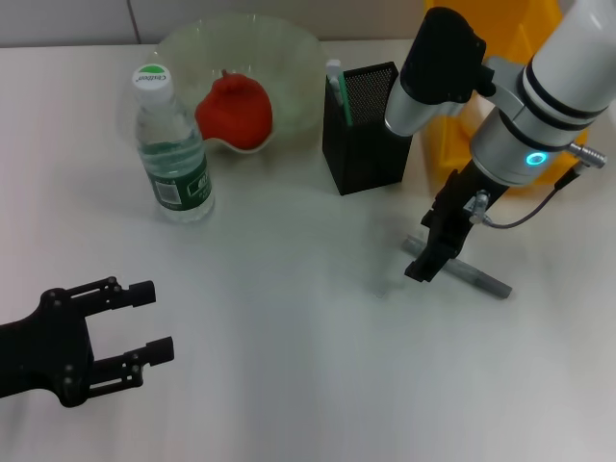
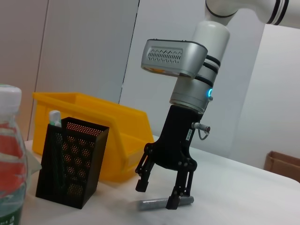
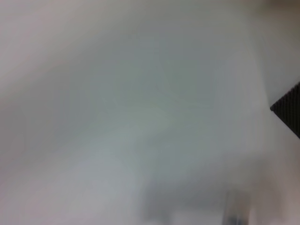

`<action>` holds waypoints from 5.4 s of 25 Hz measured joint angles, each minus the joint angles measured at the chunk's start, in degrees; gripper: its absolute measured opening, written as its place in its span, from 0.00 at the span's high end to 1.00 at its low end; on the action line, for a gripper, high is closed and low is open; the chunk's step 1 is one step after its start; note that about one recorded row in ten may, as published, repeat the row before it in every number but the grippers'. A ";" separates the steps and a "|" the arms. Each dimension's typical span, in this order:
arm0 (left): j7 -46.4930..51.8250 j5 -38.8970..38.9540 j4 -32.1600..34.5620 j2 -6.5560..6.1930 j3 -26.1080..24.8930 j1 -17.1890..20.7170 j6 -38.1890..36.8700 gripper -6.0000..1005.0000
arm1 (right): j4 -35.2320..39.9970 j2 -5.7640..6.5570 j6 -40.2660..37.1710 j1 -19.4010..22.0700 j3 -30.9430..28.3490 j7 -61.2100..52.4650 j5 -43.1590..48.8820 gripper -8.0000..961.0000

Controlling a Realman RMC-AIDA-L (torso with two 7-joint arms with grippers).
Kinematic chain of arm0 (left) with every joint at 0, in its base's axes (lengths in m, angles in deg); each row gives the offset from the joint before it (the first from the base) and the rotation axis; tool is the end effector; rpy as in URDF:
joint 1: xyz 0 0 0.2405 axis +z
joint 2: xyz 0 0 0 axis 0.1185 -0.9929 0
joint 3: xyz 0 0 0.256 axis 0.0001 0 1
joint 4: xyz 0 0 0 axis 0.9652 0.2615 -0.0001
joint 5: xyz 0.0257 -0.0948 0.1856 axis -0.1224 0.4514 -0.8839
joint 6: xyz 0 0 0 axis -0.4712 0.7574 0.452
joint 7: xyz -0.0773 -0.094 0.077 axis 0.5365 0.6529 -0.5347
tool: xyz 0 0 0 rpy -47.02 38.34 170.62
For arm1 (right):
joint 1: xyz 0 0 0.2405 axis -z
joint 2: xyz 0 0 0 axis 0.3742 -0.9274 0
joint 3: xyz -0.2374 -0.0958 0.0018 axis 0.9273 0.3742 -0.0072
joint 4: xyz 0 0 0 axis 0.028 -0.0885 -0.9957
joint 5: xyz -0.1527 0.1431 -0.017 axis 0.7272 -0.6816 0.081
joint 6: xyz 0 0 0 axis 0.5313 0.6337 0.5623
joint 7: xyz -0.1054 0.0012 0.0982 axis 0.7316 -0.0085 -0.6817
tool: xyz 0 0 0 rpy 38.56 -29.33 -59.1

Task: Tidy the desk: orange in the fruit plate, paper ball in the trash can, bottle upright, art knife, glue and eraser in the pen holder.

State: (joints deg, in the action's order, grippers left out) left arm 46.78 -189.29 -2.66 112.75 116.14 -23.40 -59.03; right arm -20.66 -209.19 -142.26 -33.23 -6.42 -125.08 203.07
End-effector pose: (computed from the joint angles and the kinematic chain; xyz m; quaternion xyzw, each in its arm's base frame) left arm -0.3334 0.2221 0.0219 -0.9284 -0.1856 -0.2988 0.1194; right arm 0.1644 0.3909 -0.0577 -0.9480 0.1770 -0.2545 0.0725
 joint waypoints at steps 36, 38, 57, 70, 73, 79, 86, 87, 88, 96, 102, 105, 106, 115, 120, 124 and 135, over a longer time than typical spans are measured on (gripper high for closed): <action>0.00 0.00 0.00 0.28 -0.03 -0.01 -0.15 0.28 | -1.62 -0.18 4.26 0.51 5.23 -1.18 -0.28 0.42; -0.02 0.00 0.00 0.29 -0.03 -0.05 -0.13 0.28 | -1.62 -0.19 4.46 0.54 5.64 -1.41 -0.27 0.52; -0.09 0.00 0.00 0.28 -0.03 -0.19 -0.03 0.28 | -1.09 -0.20 4.46 0.68 5.73 -1.51 -0.36 0.84; -0.09 0.00 0.00 0.19 -0.03 -0.33 -0.07 0.27 | 17.32 0.13 1.90 12.72 0.53 6.77 -15.38 0.85; -0.09 0.00 0.00 0.19 -0.03 -0.40 -0.08 0.27 | 17.74 0.19 1.81 15.56 -2.71 12.62 -22.67 0.85; -0.09 0.00 0.00 0.26 -0.03 -0.50 -0.19 0.27 | 13.13 0.29 1.66 20.84 -7.80 28.67 -40.89 0.85; -0.08 -0.01 -0.06 0.41 -0.03 -0.58 -0.21 0.27 | -2.99 0.48 0.19 22.49 -11.19 50.28 -58.09 0.85; -0.08 -0.01 -0.06 0.41 -0.03 -0.58 -0.21 0.27 | -5.50 0.49 -0.34 22.49 -11.83 53.46 -59.95 0.85; -0.09 -0.05 -0.08 0.53 -0.03 -0.64 -0.21 0.27 | -7.78 0.49 -0.85 22.47 -12.38 56.04 -61.53 0.85; 0.44 -0.09 -0.06 0.53 -0.03 -0.68 -0.29 0.27 | -11.61 0.51 -2.15 22.25 -14.36 59.53 -63.97 0.85; 0.41 -0.09 -0.01 0.52 -0.03 -0.82 -0.28 0.27 | -14.76 0.52 -1.52 21.06 -14.83 50.50 -65.80 0.85; 0.29 -0.09 0.00 0.57 -0.03 -0.91 -0.25 0.27 | -14.97 0.85 -0.33 20.45 -14.90 40.88 -65.78 0.85; 0.29 -0.09 0.00 0.57 -0.03 -0.91 -0.25 0.27 | -15.16 1.07 0.19 20.06 -14.84 36.98 -65.69 0.85; 0.08 -0.09 0.00 0.63 -0.04 -0.99 -0.29 0.26 | -24.18 4.77 2.45 15.89 -17.24 10.37 -65.61 0.86; -0.01 -0.09 0.00 0.63 -0.01 -0.98 -0.31 0.26 | -24.50 4.83 2.46 16.06 -18.15 8.69 -66.06 0.86; 0.05 -0.09 0.00 0.63 0.05 -0.98 -0.50 0.26 | -24.57 4.53 3.37 16.05 -20.48 7.76 -66.58 0.86; -0.25 -0.03 0.00 0.74 -1.08 -0.80 -0.28 0.26 | -24.19 3.91 12.20 15.56 -23.53 7.37 -67.21 0.86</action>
State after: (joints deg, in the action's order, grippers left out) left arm 46.54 -189.32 -2.65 113.49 115.05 -24.20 -59.31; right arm -44.85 -205.27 -130.06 -17.67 -29.95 -117.71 135.86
